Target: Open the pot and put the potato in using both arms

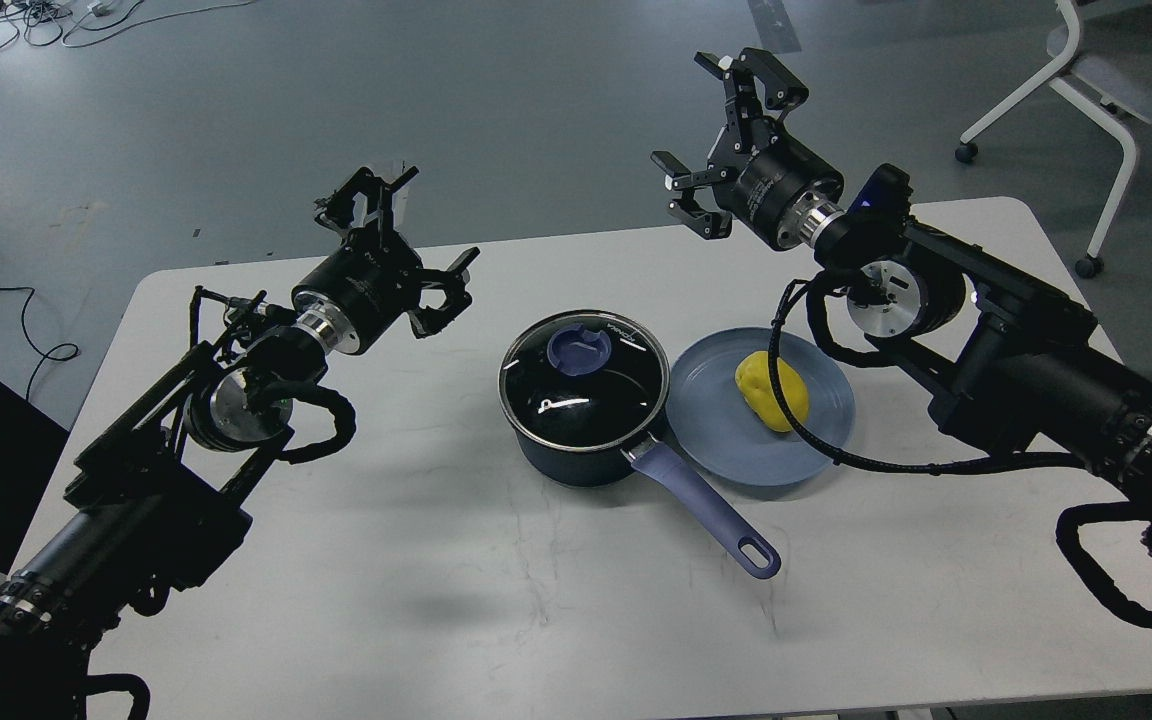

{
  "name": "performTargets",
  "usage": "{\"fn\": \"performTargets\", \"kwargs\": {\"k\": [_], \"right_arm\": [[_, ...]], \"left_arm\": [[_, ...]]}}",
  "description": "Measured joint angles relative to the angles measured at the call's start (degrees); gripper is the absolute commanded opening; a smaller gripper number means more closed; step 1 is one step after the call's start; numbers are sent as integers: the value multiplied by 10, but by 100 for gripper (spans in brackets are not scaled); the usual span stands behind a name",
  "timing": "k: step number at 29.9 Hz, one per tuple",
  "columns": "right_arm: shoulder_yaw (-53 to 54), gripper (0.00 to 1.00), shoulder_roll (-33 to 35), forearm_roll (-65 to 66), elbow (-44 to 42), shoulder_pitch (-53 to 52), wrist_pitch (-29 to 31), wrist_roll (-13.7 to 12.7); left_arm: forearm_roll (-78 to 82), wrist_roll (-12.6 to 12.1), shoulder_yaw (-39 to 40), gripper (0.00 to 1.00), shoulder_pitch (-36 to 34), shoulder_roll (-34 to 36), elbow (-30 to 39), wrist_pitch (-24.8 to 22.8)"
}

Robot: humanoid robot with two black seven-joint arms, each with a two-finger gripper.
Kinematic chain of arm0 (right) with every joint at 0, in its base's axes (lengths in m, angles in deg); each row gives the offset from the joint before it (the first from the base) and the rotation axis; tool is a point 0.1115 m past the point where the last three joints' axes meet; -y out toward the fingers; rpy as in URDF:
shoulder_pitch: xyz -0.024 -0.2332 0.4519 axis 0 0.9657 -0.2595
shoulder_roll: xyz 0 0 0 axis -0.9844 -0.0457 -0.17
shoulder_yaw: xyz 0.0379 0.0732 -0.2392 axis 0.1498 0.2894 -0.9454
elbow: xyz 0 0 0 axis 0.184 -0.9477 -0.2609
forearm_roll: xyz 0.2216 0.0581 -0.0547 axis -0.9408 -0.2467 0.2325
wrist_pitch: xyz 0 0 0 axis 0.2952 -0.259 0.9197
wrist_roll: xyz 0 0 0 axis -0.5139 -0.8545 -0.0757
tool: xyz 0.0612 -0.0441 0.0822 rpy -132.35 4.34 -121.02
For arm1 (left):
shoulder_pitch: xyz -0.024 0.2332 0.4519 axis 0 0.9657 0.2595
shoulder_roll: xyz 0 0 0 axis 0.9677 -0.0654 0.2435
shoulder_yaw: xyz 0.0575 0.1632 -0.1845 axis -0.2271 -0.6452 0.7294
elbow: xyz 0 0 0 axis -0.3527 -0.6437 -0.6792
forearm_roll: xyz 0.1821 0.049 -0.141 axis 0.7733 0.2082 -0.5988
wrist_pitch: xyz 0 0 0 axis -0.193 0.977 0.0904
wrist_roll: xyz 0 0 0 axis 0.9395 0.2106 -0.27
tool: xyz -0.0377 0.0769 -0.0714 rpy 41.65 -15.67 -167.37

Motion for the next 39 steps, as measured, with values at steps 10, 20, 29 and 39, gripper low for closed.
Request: {"fn": "performTargets", "kwargs": {"k": [10,20,29,39], "right_arm": [[24,100,4,-3,4,33,13,0],[15,100,4,-2,4,27,7,4],[11,100,3,-1,2,24,7,2],[10,100,23,-1,4,24,7,2]], "left_arm": [[-1,10,25,99,1,0,0,4],[-1,12,26,99,23,-4,-1,9],[-1,11,26,99,24,-6,-1,10],[6,12,25,99,22,-4,0,11]]}}
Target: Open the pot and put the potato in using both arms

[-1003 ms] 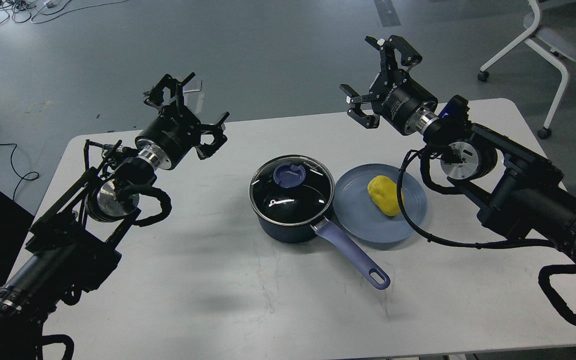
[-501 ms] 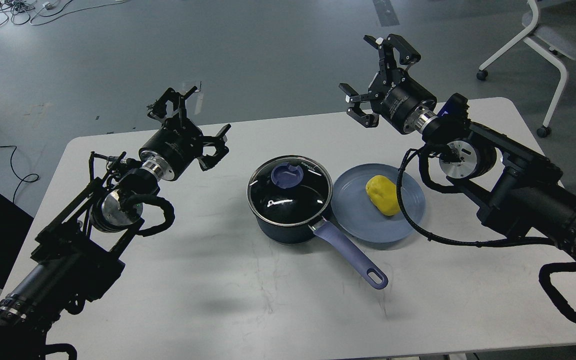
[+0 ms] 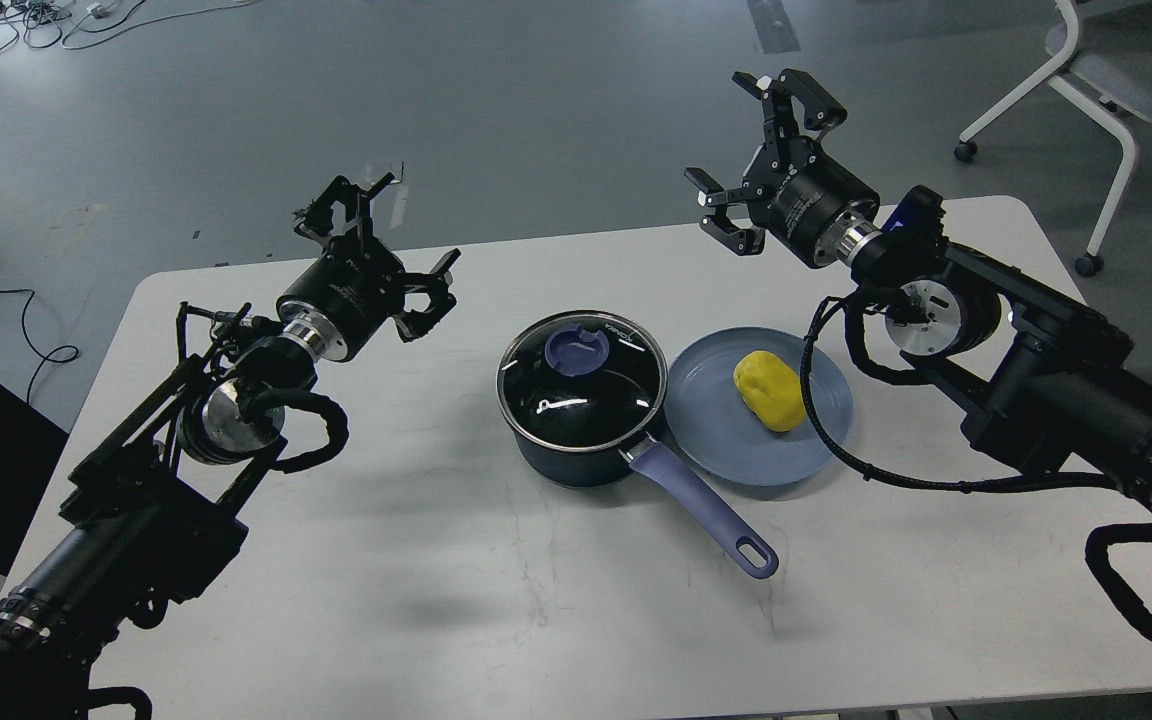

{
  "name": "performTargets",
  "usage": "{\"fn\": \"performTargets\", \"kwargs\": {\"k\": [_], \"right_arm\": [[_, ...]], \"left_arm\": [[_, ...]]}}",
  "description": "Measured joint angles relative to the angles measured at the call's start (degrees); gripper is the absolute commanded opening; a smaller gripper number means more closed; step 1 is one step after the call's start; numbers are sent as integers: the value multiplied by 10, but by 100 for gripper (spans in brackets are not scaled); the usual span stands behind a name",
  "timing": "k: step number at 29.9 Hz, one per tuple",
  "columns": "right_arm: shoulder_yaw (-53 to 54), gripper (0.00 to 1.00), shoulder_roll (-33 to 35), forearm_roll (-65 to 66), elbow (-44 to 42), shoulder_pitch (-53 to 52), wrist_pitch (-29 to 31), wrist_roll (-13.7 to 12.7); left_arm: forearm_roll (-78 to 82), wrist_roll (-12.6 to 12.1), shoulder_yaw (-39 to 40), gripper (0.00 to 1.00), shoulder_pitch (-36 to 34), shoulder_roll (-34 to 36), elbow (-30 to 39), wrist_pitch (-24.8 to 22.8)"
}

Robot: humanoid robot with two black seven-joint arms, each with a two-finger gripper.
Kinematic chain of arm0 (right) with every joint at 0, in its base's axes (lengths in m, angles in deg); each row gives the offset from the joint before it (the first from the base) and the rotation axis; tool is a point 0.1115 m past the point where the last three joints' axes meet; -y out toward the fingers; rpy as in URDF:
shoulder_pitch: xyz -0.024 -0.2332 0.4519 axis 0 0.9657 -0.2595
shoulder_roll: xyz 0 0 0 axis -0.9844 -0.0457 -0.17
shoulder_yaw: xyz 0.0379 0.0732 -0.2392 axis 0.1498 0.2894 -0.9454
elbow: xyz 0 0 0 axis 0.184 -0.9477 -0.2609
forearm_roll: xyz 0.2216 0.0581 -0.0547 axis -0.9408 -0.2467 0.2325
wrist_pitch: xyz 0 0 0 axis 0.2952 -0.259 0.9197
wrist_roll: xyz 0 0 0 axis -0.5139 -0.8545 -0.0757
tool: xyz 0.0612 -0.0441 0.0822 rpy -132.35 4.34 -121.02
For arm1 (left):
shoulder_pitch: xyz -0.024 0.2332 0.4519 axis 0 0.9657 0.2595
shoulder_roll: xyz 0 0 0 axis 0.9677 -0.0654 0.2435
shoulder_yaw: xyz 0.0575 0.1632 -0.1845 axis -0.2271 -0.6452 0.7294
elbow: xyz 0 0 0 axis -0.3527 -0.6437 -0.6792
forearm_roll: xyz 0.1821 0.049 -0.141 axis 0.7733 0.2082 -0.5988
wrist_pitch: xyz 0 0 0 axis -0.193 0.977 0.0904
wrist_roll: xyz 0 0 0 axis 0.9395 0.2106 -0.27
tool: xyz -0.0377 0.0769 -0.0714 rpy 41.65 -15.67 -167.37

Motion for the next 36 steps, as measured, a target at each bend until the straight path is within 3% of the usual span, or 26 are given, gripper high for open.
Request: {"fn": "performTargets", "kwargs": {"k": [21,23,25,29,34,36], "right_arm": [[-1,100,8,1,-2,-12,3,2],[-1,100,12,1,-1,-12,3,2],[-1,100,20,1,0,-12,3,3],[-1,100,36,1,1,-9,2,5],[6,100,52,0,2,-1,0,5],[10,100,53,0,2,5,0,6]], "left_arm": [[36,5,-4,99,-7,15,26,15],[83,32,-4,99,-8,19,35,21],[159,73,-6,99,-9,21,43,42],[363,139,-10,99,-7,24,90,123],[647,161,-49,98,11,37,178,269],[693,165,-72,98,9,38,192,300]]}}
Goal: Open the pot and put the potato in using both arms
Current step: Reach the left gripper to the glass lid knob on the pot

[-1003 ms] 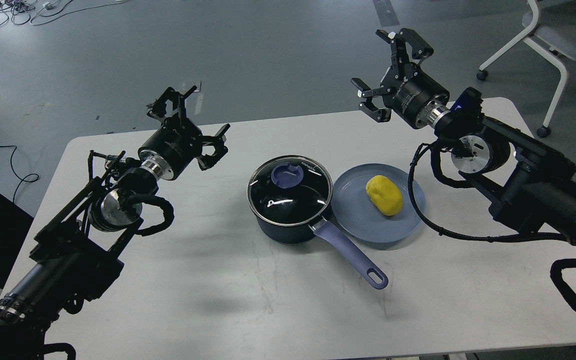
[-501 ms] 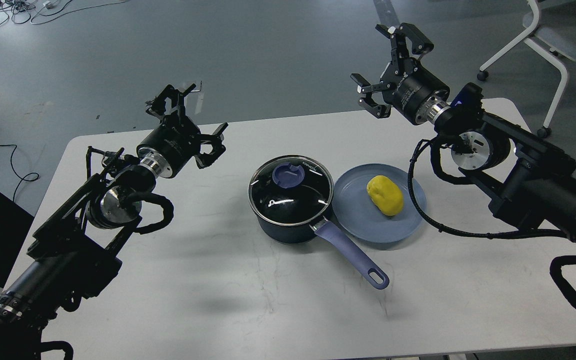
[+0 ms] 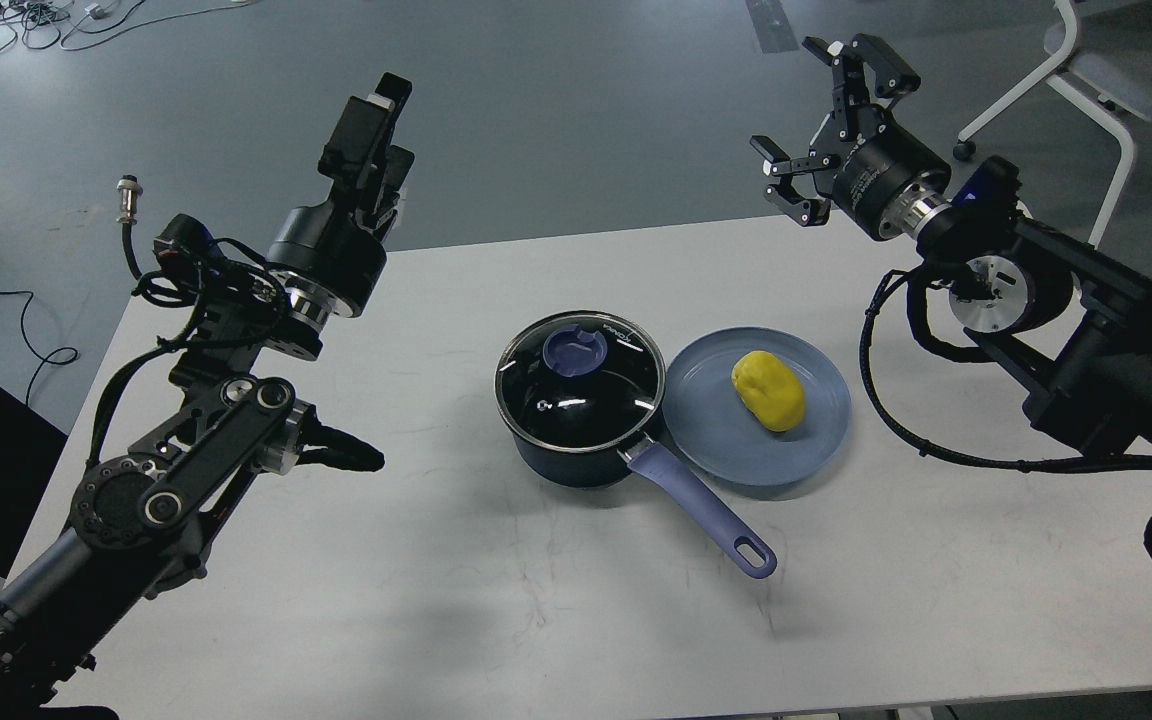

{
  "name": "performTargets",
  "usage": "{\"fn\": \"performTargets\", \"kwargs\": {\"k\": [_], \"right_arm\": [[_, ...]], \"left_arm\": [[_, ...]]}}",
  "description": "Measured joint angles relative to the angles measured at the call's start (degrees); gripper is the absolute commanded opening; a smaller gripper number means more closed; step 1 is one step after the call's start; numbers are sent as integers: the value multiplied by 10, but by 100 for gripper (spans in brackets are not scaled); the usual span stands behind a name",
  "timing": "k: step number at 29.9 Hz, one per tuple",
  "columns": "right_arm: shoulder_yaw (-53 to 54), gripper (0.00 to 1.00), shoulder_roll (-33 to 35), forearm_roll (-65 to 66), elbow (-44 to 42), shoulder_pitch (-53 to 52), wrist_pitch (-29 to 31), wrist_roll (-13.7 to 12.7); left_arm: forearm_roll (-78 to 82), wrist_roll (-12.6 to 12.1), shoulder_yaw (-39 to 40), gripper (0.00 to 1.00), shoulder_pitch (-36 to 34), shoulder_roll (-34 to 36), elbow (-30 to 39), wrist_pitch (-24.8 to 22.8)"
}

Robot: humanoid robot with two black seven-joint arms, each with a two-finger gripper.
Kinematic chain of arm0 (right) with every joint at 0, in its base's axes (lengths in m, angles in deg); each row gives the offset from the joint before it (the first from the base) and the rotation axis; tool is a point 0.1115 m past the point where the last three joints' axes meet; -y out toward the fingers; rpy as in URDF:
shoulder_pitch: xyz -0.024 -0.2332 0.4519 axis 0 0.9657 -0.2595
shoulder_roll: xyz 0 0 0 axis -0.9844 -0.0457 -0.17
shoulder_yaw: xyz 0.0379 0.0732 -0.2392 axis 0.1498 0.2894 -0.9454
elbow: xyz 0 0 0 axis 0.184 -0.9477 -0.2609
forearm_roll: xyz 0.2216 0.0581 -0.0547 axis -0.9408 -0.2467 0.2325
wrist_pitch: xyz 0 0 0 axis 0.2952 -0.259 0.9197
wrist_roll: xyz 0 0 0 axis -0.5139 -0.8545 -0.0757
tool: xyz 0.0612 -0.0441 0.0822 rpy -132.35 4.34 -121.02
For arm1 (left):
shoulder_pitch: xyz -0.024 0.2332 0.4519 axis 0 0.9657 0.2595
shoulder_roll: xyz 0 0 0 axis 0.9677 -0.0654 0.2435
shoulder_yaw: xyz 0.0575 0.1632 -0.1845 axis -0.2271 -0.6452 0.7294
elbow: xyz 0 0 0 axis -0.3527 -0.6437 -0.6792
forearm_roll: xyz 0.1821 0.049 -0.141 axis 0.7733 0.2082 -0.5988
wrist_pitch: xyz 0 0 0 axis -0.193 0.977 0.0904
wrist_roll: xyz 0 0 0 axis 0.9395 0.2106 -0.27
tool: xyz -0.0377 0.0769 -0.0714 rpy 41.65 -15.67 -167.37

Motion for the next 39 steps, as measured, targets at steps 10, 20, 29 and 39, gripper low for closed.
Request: {"fn": "performTargets", "kwargs": {"k": [10,20,29,39], "right_arm": [[2,100,26,-1,1,27,-18,1],[2,100,41,-1,3,34,-25,1],[0,100,52,0,0,35,-25,2],[-6,100,54,1,-5,35,-25,2]], "left_arm": [[316,12,-189,98,-98,11,-17,61],[434,13,-312,98,-177,6,-162,55],[431,69,-382,98,-203,-8,-214,55],[412,72,-383,99,-204,-28,-214,54]]}}
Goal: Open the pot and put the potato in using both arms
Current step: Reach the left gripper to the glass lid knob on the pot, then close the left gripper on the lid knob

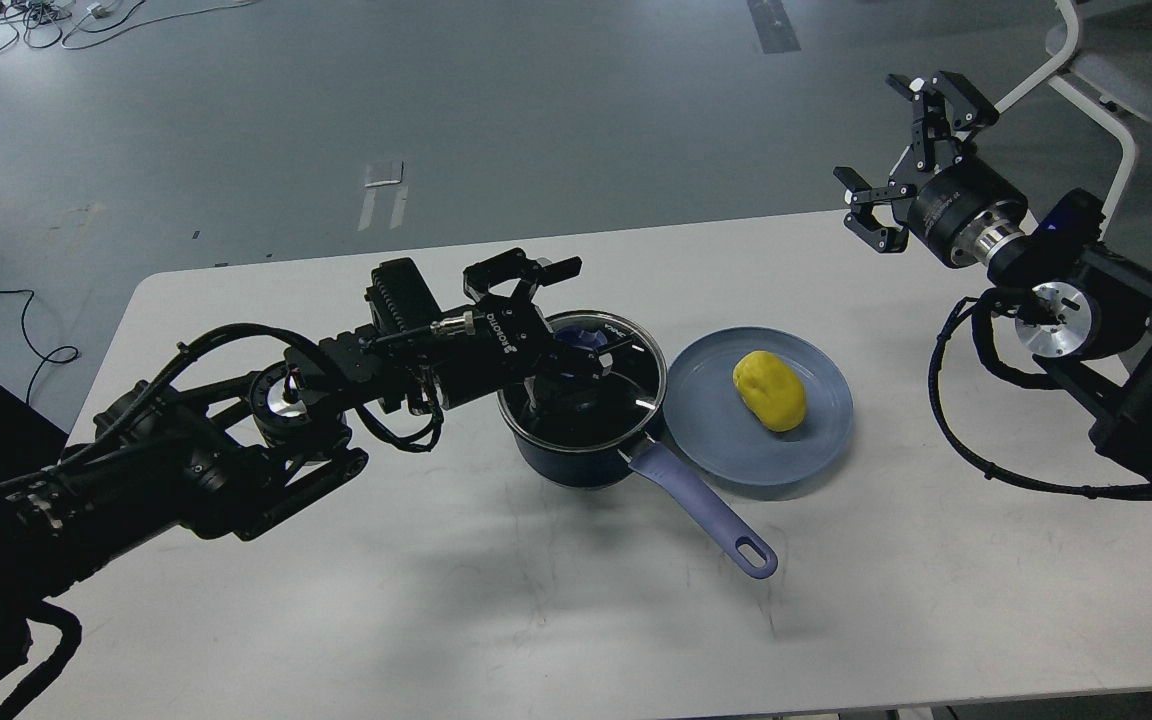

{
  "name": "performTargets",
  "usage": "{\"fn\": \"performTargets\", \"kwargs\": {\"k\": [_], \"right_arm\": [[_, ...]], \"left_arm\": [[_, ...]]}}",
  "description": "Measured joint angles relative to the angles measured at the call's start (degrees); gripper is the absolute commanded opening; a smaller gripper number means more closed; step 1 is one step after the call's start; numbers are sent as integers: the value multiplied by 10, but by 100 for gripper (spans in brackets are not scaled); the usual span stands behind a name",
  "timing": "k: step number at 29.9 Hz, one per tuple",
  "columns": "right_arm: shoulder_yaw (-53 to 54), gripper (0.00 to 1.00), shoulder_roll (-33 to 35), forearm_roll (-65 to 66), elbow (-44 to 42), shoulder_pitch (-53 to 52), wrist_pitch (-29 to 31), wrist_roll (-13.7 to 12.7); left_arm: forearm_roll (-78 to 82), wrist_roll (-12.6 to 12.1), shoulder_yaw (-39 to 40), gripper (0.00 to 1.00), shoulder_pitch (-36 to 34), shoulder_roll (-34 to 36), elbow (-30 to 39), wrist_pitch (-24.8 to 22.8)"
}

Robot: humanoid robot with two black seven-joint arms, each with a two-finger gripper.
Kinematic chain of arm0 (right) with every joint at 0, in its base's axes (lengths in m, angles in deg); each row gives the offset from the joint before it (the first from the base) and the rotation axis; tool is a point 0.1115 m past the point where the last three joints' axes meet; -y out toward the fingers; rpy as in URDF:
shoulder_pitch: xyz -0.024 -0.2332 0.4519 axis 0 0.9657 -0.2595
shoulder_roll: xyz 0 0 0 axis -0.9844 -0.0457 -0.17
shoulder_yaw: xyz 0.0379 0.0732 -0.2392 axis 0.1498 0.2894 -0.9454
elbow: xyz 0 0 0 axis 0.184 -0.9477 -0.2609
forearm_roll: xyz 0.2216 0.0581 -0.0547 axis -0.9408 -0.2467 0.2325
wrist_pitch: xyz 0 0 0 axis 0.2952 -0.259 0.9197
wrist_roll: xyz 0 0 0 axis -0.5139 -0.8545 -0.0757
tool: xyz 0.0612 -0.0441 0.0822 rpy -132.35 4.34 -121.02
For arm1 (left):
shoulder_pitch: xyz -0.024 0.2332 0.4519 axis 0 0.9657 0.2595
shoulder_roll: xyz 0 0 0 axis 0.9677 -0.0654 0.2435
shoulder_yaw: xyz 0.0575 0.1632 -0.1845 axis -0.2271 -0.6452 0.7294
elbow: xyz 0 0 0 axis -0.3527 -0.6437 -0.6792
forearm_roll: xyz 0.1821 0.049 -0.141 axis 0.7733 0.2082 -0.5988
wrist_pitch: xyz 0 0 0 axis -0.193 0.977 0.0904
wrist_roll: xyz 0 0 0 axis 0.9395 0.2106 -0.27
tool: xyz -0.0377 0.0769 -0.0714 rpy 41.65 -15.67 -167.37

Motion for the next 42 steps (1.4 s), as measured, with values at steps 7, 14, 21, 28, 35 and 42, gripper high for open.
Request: {"fn": "performTargets", "kwargs": {"k": [7,14,21,28,35,42], "right_arm": [[-2,100,0,0,0,1,-14,0],[-3,100,0,0,0,3,-16,0],[-3,100,0,0,0,5,-17,0],[-3,100,1,0,0,5,-17,0],[-4,100,0,0,0,8,-17,0],[-3,100,0,0,0,11,-17,0]], "left_arm": [[-4,2,-1,98,8,-5,-3,0],[-10,0,-2,98,7,-14,-20,0],[-9,1,-2,98,23,-14,-21,0],[-9,2,-12,98,28,-22,-39,0],[-11,2,-14,98,32,-37,-50,0],[-12,1,-14,98,34,-47,-61,0]]}}
